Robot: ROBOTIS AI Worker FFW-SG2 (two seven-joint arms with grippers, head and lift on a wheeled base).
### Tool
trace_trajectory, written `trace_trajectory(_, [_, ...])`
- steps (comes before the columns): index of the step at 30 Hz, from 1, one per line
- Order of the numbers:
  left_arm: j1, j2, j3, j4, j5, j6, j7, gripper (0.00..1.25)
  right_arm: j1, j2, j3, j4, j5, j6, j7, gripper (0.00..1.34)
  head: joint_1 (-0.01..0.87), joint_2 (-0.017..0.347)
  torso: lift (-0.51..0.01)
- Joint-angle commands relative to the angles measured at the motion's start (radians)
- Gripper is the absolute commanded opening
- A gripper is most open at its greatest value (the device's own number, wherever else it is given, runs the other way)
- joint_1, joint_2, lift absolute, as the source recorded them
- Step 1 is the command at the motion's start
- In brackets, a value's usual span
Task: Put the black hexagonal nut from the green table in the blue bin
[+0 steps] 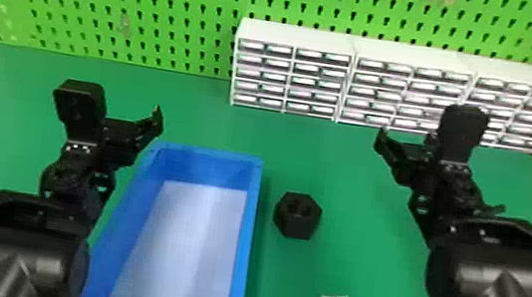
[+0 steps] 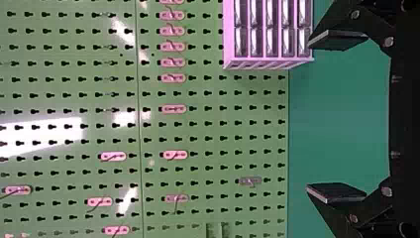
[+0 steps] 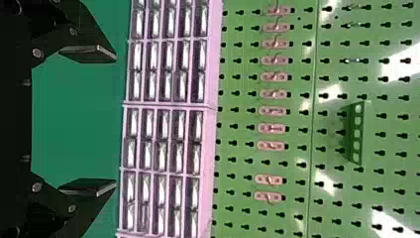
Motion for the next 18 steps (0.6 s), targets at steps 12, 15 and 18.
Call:
trace_trajectory(12, [0.003,0.0,0.001,0.0,0.0,0.0,0.0,1.0,-0.122,-0.029,0.091,-0.049,-0.055,0.305,0.0,0.96,0.686,0.051,-0.096])
trace_trajectory(15, [0.003,0.001,0.001,0.0,0.0,0.0,0.0,1.0,-0.147,-0.041,0.125,-0.049,-0.074,0.347,0.0,0.96,0.686,0.051,-0.096])
trace_trajectory(18, [0.003,0.001,0.001,0.0,0.0,0.0,0.0,1.0,-0.171,-0.052,0.162,-0.049,-0.092,0.393,0.0,0.96,0.686,0.051,-0.096])
